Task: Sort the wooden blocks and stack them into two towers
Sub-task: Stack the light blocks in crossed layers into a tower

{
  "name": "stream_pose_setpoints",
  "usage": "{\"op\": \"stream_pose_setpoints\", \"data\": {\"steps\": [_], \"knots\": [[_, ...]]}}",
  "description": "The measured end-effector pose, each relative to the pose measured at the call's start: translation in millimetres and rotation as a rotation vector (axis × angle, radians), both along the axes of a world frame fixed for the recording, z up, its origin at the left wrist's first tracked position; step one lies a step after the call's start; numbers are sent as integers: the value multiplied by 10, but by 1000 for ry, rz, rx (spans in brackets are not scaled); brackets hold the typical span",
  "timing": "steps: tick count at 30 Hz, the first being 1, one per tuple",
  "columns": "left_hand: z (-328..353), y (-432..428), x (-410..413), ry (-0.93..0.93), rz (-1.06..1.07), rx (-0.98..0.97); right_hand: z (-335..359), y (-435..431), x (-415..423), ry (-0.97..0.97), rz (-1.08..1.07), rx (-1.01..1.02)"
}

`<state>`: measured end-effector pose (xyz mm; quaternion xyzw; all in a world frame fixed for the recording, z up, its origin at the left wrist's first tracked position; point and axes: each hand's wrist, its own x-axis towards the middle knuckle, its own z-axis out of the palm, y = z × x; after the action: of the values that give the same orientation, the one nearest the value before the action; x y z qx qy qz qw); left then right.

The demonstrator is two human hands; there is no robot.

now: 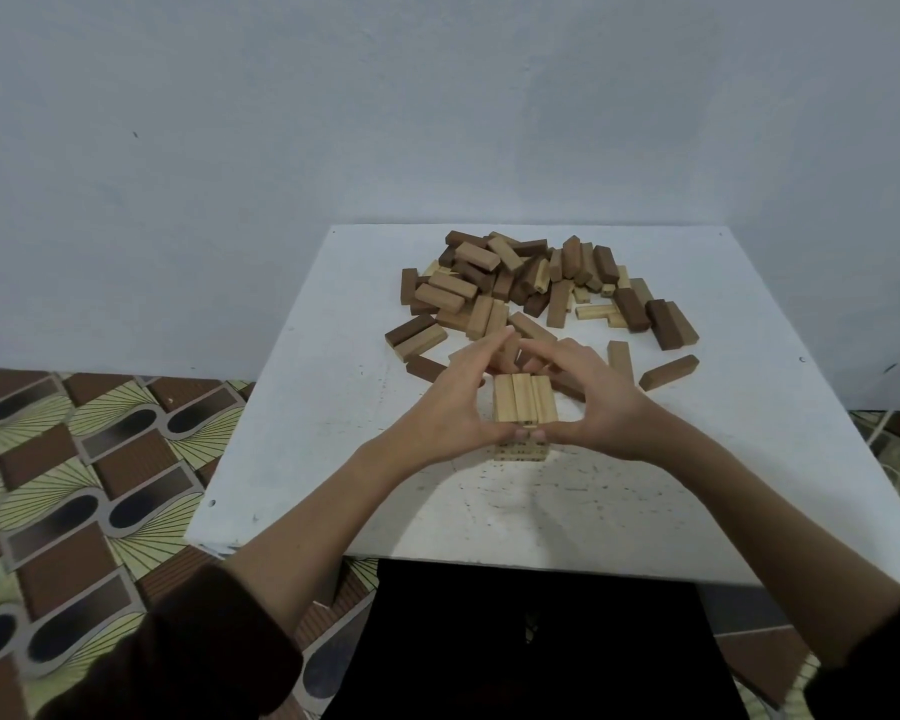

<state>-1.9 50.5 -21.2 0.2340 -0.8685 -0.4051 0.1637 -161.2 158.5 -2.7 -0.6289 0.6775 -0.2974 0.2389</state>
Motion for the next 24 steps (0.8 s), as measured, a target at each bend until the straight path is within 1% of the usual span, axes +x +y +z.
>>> {"op": "stream_pose_setpoints", "data": {"steps": [9,15,20,24], "knots": [[-38,9,-9,7,15,42,7,-9,27,-46,14,-12],[-22,30,-9,13,12,123,-4,-28,44,-142,-6,37],[-9,50,-3,18,17,167,6,-32,34,-279,1,71],[-27,38,-3,25,22,183,-15,-43,17,-289,9,83]]}}
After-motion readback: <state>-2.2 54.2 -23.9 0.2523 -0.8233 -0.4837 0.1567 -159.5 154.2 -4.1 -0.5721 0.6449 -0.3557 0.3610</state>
